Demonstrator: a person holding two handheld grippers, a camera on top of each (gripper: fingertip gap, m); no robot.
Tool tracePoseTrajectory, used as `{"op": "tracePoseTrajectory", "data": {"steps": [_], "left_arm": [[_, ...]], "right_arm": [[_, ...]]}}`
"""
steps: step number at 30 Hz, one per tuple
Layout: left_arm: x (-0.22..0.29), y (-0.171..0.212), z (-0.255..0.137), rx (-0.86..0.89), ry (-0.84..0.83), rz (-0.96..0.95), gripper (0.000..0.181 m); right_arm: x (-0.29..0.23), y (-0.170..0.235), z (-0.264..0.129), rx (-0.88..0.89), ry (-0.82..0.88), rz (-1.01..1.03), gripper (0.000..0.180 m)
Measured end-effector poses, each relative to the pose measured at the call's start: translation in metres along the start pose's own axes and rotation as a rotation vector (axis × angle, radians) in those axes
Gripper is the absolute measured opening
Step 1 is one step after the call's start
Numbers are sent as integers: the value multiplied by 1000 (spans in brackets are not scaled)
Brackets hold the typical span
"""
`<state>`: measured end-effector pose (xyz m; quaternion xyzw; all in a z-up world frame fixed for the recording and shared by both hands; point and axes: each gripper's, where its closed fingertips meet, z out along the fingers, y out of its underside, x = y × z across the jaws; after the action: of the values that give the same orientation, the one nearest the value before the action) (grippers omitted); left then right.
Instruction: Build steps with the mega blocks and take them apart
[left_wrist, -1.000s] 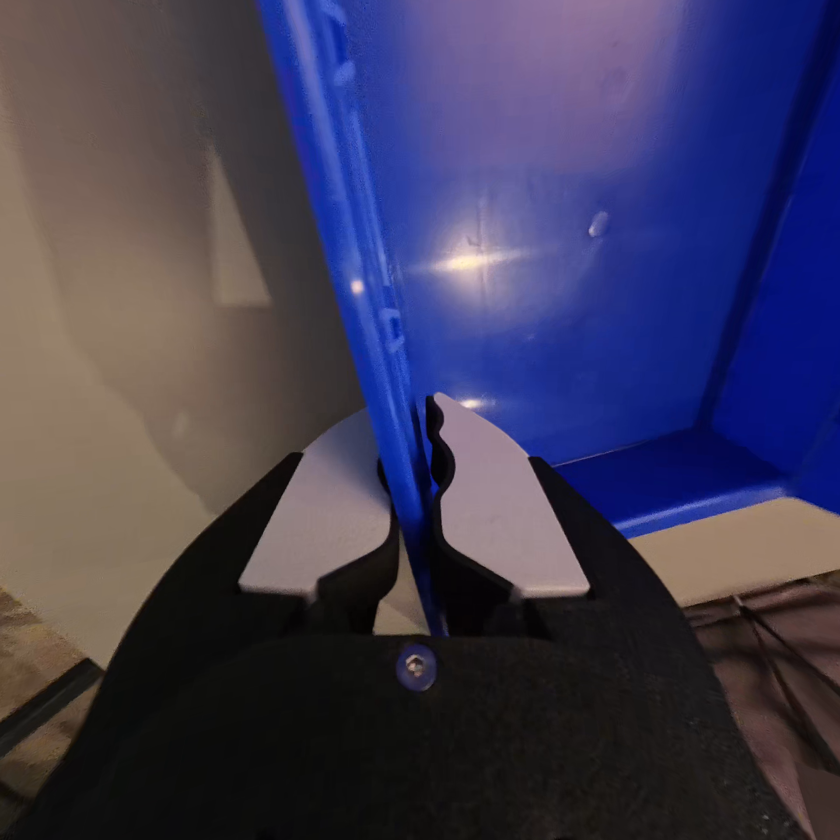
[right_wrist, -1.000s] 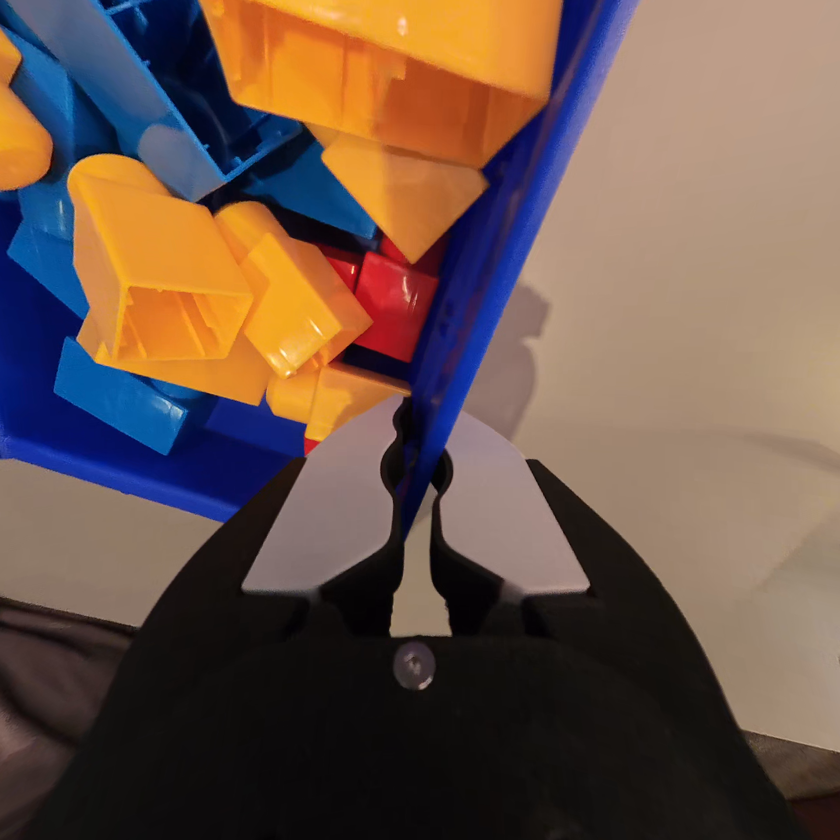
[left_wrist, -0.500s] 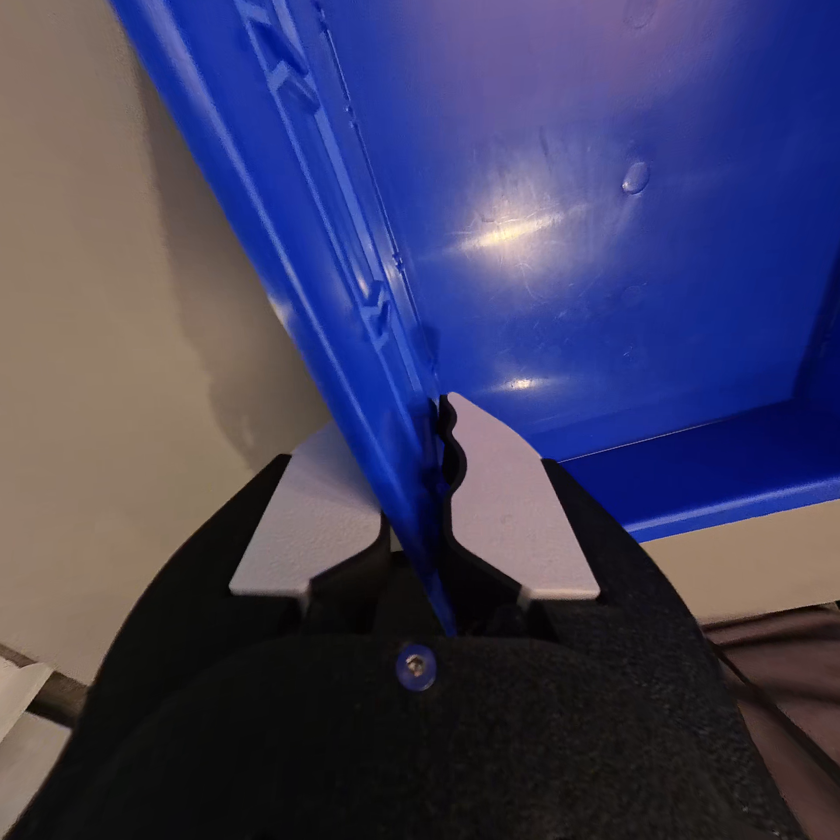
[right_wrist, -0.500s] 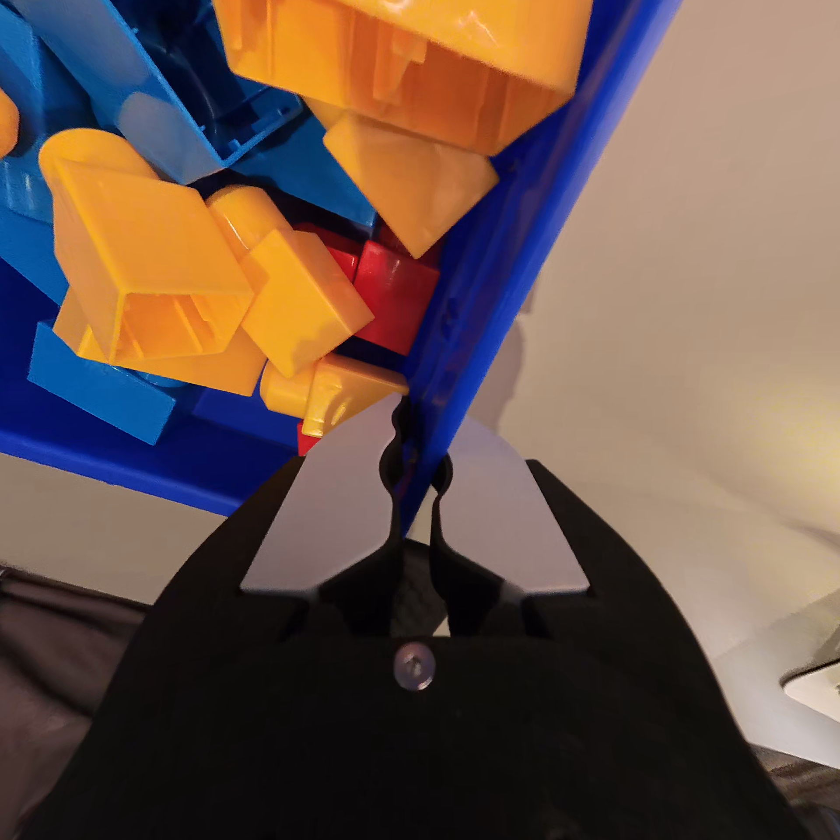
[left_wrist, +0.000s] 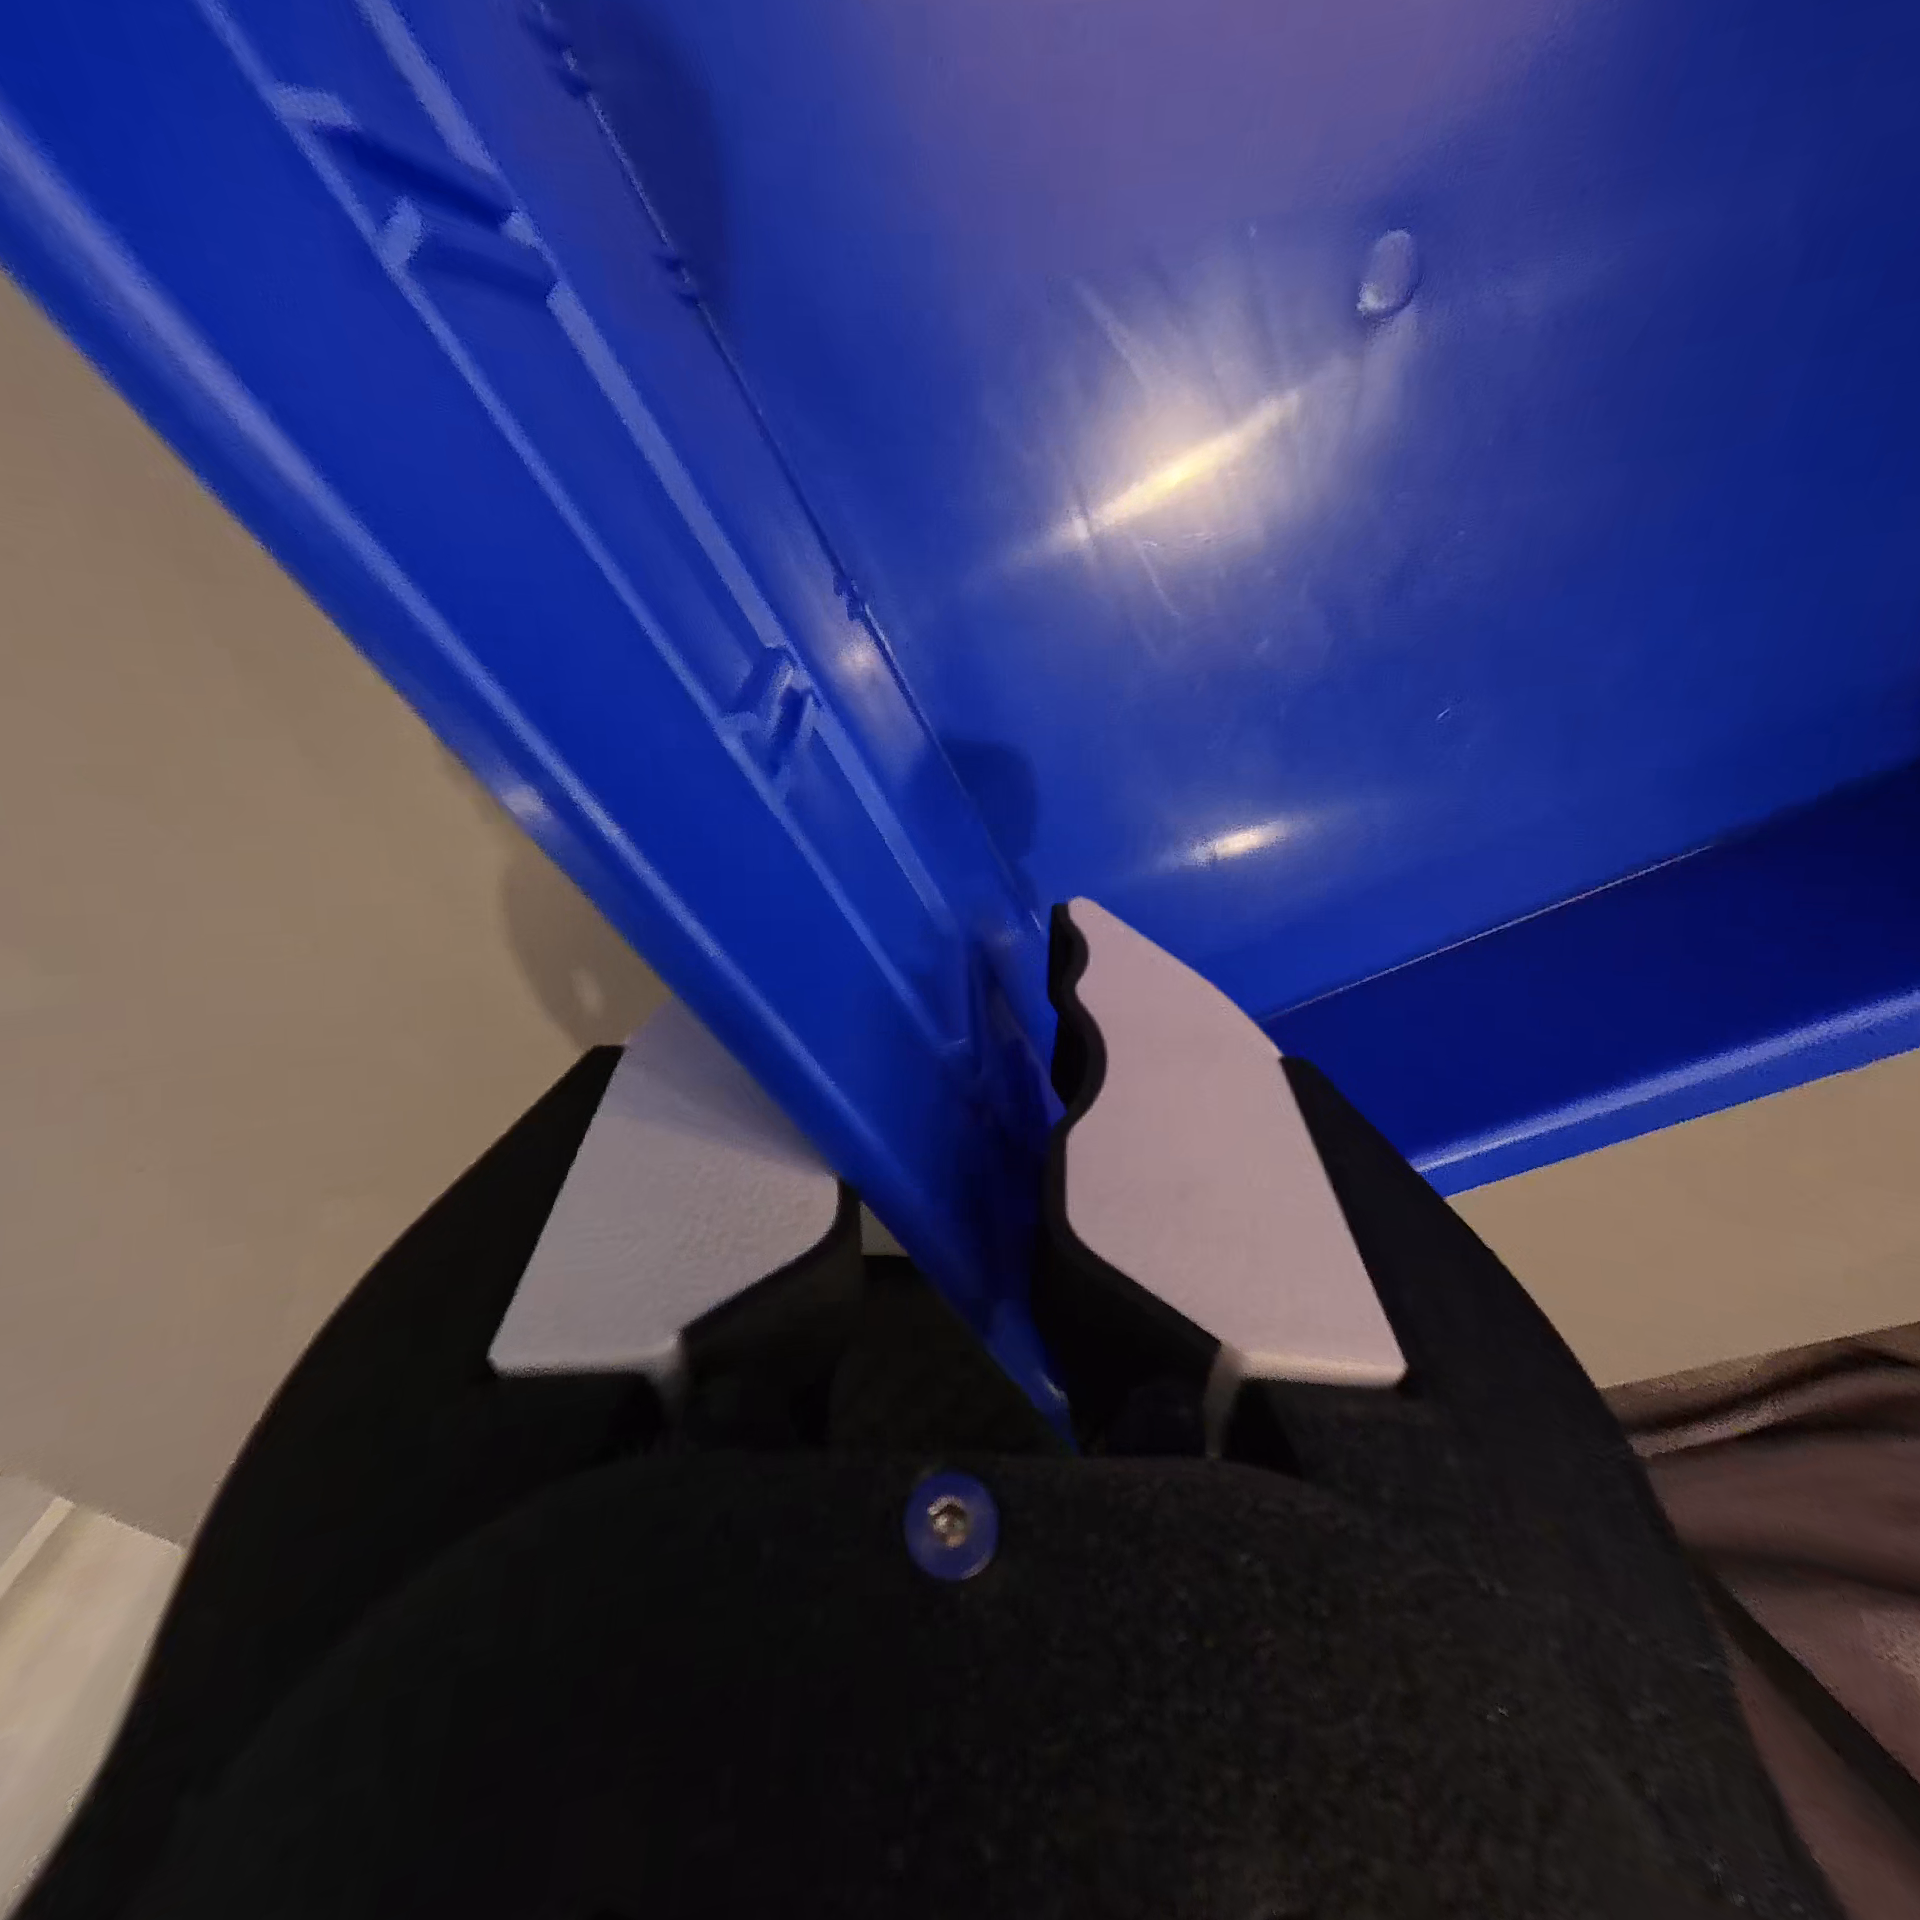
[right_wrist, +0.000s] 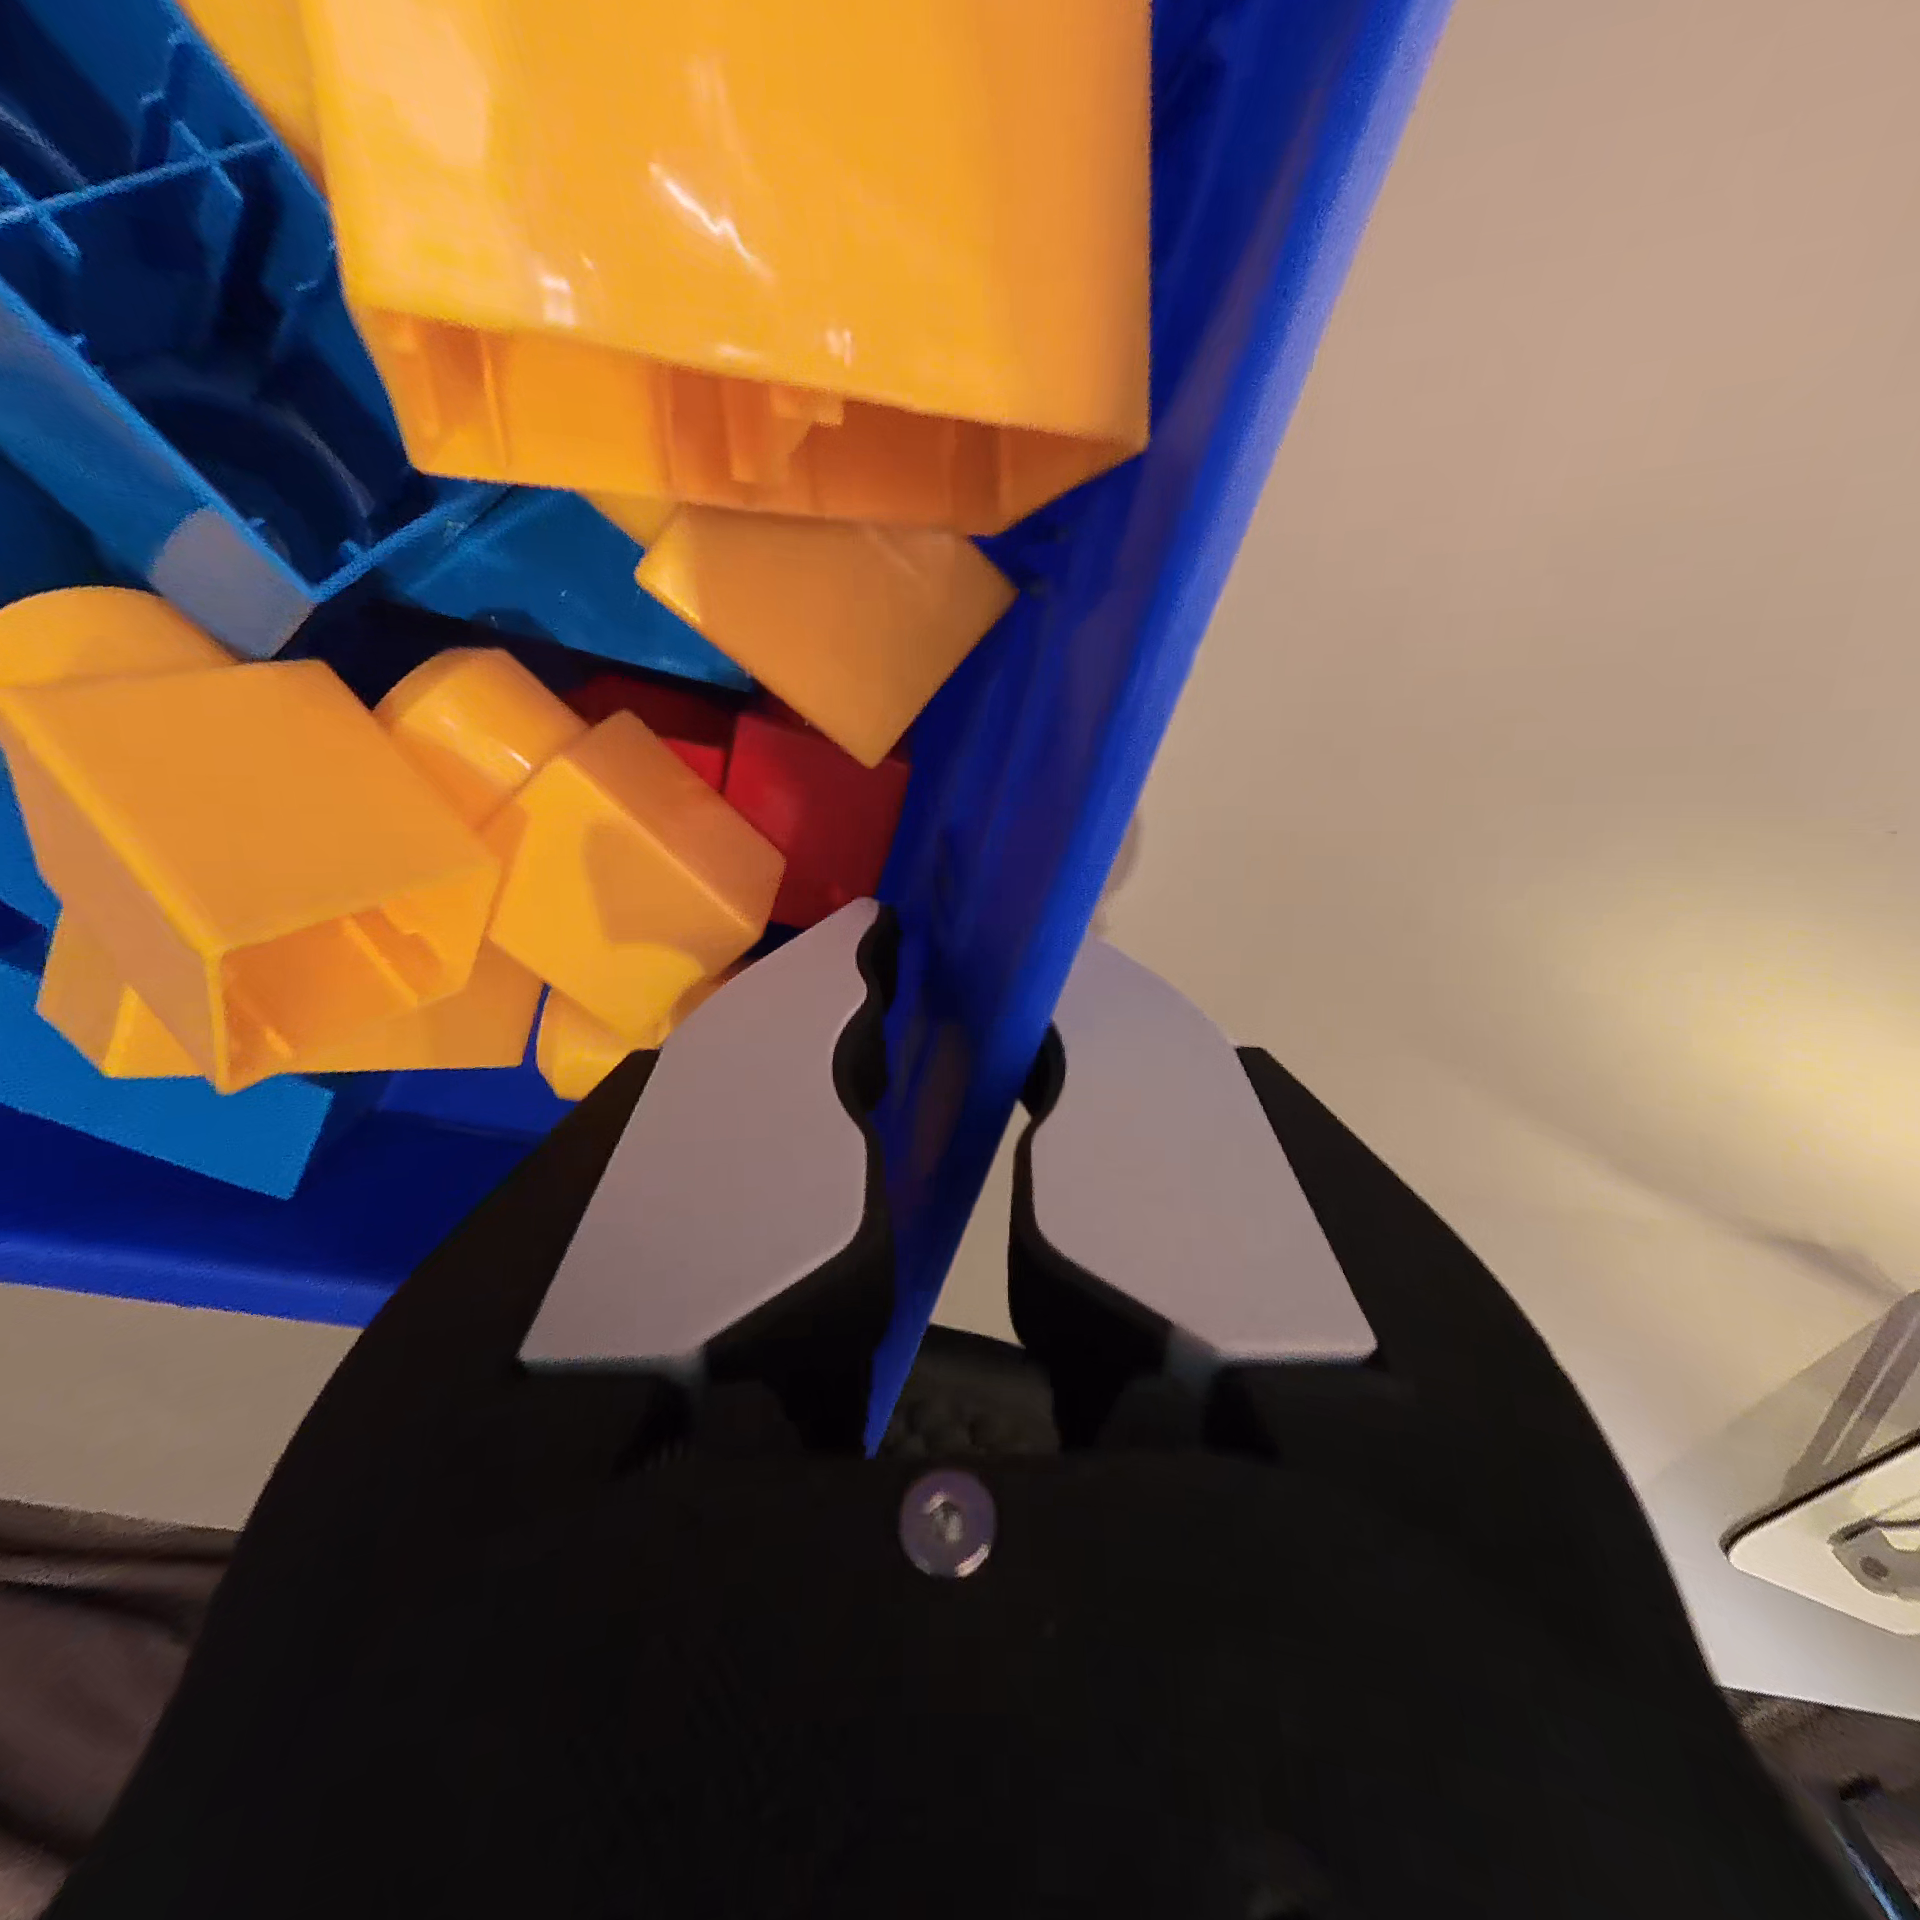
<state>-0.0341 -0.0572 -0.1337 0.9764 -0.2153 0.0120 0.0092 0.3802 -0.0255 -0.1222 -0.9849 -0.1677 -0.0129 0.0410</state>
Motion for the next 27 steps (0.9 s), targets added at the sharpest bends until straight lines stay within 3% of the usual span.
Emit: {"op": "tracePoseTrajectory", "data": {"steps": [3, 8, 11, 17, 22, 27], "left_arm": [[7, -5, 0, 17, 40, 38, 39], [20, -8, -10, 41, 299, 60, 40], [19, -9, -28, 107, 372, 76, 35], [-13, -3, -99, 409, 356, 86, 32], [-48, 12, -166, 726, 364, 85, 29], [-92, 41, -201, 910, 334, 9, 29]], "right_arm": [[5, -1, 4, -16, -35, 56, 17], [6, -2, 6, -63, -133, 131, 9], [6, -1, 6, -81, -129, 124, 8], [8, 6, 5, -54, -338, 165, 8], [37, 29, -1, -47, -291, 166, 7], [62, 46, -22, -26, -188, 172, 6]]}}
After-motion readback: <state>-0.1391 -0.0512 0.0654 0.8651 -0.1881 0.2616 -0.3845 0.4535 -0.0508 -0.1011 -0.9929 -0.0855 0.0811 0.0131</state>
